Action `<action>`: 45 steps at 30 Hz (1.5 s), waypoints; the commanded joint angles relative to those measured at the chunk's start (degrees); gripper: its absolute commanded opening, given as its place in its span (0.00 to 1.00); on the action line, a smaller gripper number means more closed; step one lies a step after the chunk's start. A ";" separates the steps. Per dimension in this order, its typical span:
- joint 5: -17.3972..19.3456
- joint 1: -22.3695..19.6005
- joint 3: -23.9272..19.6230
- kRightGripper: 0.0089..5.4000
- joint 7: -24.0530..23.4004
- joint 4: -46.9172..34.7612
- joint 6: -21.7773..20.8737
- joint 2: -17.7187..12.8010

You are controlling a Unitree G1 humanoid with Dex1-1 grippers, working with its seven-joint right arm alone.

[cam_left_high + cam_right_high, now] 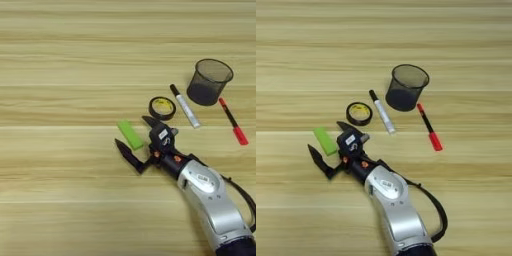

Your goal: Move the objects on the table

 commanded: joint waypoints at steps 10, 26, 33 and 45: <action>0.27 -5.16 -0.51 0.99 -0.87 3.36 0.35 0.20; 1.49 -6.59 -0.70 0.99 1.25 6.09 4.76 0.36; 1.74 -7.03 -0.64 0.99 1.65 6.95 6.67 0.28; 1.43 -7.30 -0.36 0.84 1.81 7.53 8.03 0.01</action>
